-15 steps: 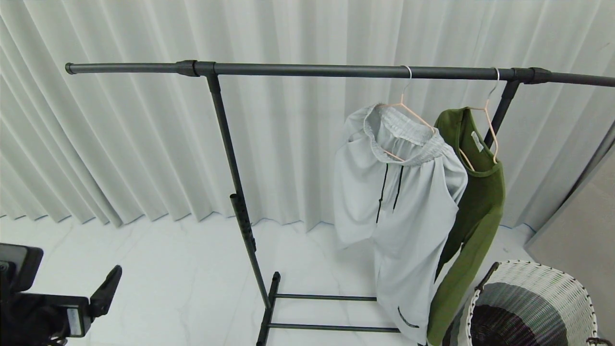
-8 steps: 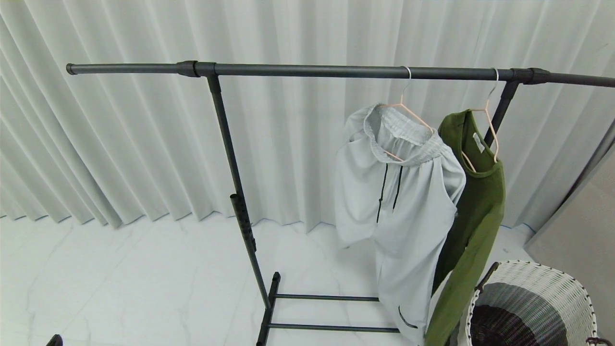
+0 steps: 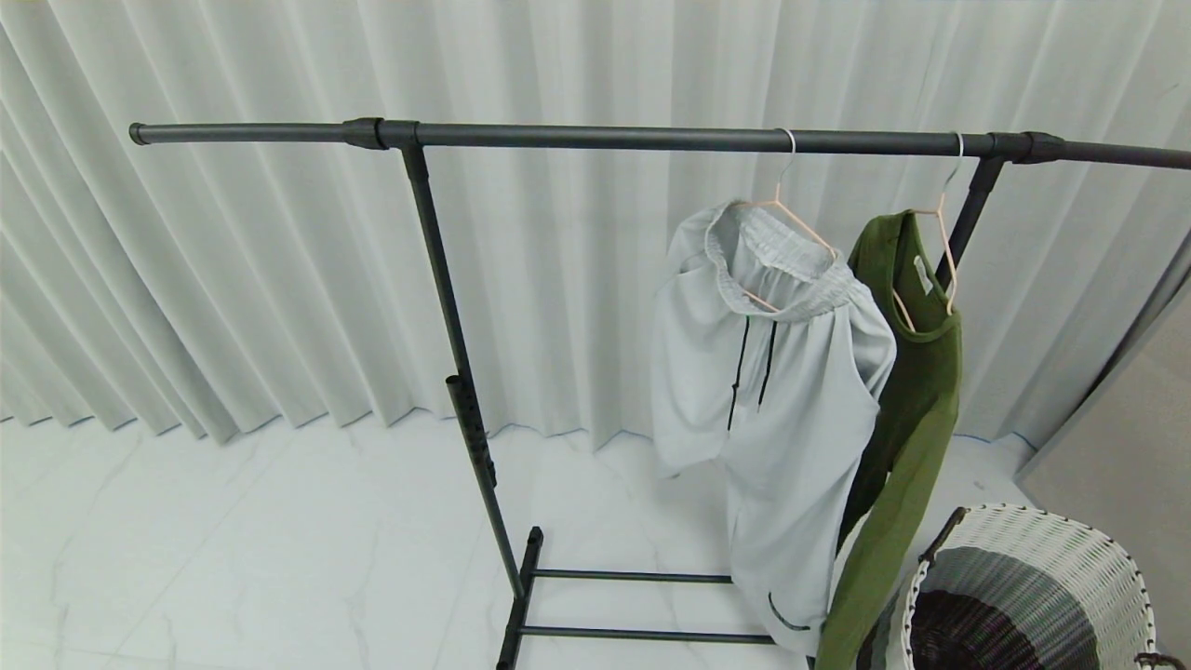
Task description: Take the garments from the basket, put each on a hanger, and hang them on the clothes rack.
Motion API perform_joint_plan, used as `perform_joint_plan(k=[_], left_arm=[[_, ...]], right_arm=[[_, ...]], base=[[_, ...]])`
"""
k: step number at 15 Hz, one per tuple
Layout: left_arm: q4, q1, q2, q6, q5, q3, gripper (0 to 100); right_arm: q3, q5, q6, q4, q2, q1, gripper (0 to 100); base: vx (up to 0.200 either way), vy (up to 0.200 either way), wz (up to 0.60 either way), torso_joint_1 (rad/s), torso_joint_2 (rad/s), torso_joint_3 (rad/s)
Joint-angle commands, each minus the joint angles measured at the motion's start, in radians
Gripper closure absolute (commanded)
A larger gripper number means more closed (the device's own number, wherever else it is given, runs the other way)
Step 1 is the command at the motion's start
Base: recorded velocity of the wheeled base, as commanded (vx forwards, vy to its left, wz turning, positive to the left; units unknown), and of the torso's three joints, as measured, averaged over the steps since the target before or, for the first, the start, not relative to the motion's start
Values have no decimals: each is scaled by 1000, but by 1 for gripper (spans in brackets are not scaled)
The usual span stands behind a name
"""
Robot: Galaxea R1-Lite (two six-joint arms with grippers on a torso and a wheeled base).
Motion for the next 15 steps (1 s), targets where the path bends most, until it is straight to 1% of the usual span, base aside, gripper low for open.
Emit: perform_joint_plan(k=[1, 2, 3, 4, 5, 7, 8, 9, 13, 14, 15], left_arm=[[3, 0, -13, -55, 35, 2, 0], [4, 0, -13, -57, 9, 2, 0], [4, 0, -13, -66, -106, 2, 0], [9, 0, -13, -92, -258, 2, 0], [50, 0, -13, -101, -327, 2, 0], [64, -4, -11, -92, -320, 2, 0], [64, -32, -11, -91, -320, 2, 0], [64, -32, -11, -87, -320, 2, 0], [64, -38, -13, -51, -320, 2, 0], [66, -79, -20, -52, -320, 2, 0], [66, -170, -39, -52, -320, 2, 0]], right_arm=[[0, 1, -1, -3, 3, 0, 0], [0, 5, -17, -6, 3, 0, 0], [0, 11, -25, -4, 3, 0, 0], [0, 30, -24, -4, 3, 0, 0], [0, 42, -16, -3, 3, 0, 0], [0, 42, 3, -1, 5, 0, 0], [0, 42, 32, 0, 6, 10, 0], [0, 42, 44, 2, 6, 20, 0], [0, 43, 49, 4, 6, 21, 0], [0, 43, 46, 2, 6, 21, 0], [0, 43, 36, 2, 6, 21, 0]], base=[[0, 0, 0, 0, 0, 0], [0, 0, 0, 0, 0, 0], [0, 0, 0, 0, 0, 0], [0, 0, 0, 0, 0, 0], [0, 0, 0, 0, 0, 0], [0, 0, 0, 0, 0, 0], [0, 0, 0, 0, 0, 0], [0, 0, 0, 0, 0, 0], [0, 0, 0, 0, 0, 0], [0, 0, 0, 0, 0, 0], [0, 0, 0, 0, 0, 0]])
